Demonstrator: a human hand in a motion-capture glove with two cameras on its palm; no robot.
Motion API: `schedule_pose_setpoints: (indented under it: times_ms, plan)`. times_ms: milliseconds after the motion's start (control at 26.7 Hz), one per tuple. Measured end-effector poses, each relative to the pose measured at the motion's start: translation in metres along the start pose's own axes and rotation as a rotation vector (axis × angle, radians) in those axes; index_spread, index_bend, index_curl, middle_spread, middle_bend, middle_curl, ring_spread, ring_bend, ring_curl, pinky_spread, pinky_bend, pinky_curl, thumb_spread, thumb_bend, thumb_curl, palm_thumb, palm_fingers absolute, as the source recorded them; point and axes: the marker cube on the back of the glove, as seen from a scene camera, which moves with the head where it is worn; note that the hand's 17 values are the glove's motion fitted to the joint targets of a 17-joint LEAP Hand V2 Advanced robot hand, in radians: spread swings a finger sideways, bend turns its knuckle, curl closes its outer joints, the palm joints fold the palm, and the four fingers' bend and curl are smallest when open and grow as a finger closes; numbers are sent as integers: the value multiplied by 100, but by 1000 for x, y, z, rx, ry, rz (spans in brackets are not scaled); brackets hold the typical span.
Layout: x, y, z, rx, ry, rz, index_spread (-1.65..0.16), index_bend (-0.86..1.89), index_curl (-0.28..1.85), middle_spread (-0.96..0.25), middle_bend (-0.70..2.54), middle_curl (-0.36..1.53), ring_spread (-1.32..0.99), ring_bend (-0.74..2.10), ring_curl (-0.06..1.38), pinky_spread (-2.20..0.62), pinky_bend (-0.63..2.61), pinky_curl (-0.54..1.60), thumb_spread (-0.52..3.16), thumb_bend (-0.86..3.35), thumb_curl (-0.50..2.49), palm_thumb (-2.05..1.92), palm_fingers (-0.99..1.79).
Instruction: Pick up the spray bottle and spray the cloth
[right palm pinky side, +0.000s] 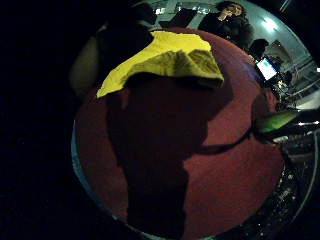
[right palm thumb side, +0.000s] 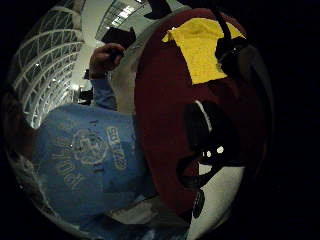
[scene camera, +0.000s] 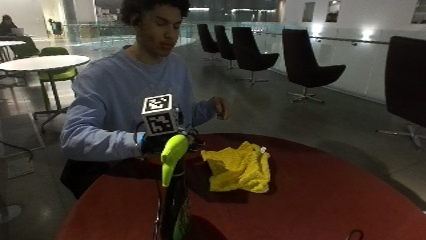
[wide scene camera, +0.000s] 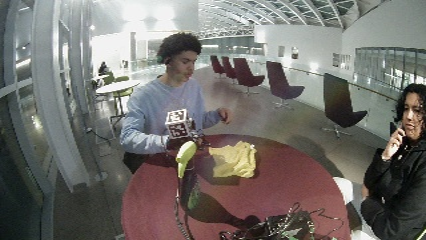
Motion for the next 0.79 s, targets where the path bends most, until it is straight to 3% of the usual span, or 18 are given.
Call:
schedule_pose_setpoints:
  times_ms: [336,785]
  plan:
    - [1,-1,-1,3,8,14,-24,56,29,-4,47,21,5,15,8,20,16,13,85,38,16,60,61]
    - [5,-5,-6,15,10,57,-28,53,35,-4,46,29,6,16,11,24,15,16,111,34,22,63,60]
